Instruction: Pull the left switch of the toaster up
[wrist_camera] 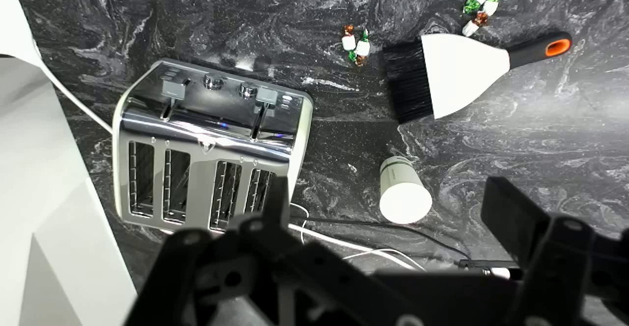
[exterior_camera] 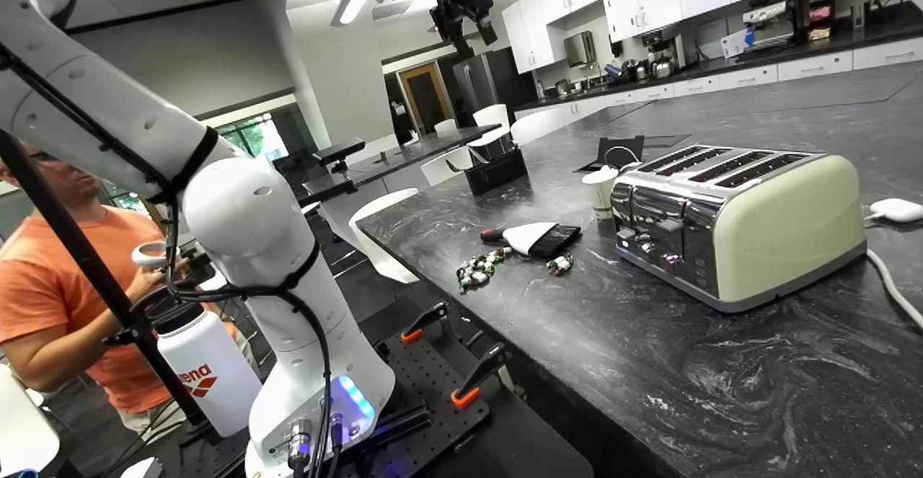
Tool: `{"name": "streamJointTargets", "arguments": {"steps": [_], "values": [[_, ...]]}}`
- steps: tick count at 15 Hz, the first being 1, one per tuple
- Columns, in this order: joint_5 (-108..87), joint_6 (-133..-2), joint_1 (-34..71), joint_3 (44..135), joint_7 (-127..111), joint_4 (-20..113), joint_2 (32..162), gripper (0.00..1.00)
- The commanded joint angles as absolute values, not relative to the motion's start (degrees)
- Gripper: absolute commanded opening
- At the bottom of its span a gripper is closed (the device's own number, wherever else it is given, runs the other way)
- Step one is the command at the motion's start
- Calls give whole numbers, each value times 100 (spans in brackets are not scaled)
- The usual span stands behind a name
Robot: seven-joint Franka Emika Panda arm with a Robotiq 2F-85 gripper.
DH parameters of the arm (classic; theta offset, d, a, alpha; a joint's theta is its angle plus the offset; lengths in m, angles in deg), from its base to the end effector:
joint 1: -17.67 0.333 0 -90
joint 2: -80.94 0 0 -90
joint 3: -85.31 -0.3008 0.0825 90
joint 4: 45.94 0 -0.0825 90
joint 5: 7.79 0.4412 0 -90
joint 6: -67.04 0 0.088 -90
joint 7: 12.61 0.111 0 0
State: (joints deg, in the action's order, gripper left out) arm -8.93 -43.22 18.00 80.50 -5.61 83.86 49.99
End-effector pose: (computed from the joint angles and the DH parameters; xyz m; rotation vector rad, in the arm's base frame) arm 0.4712 0.0449 0.5548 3.0830 -0.0540 0.3136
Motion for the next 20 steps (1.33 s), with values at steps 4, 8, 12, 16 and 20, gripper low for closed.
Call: {"name": "streamJointTargets", "arguments": {"steps": [4, 8, 12, 16, 20], "values": [[-830, -4686, 1672, 8189, -230, 8707, 5112, 100], [-405, -5461, 1610, 8478, 37, 9425, 5088, 100], [220, -6741, 1521, 8672, 156, 10477, 5096, 100], [855, -8201, 1533, 8777, 222, 11402, 5455, 100], [942, -8334, 1544, 8781, 189, 11447, 5700, 100]]}}
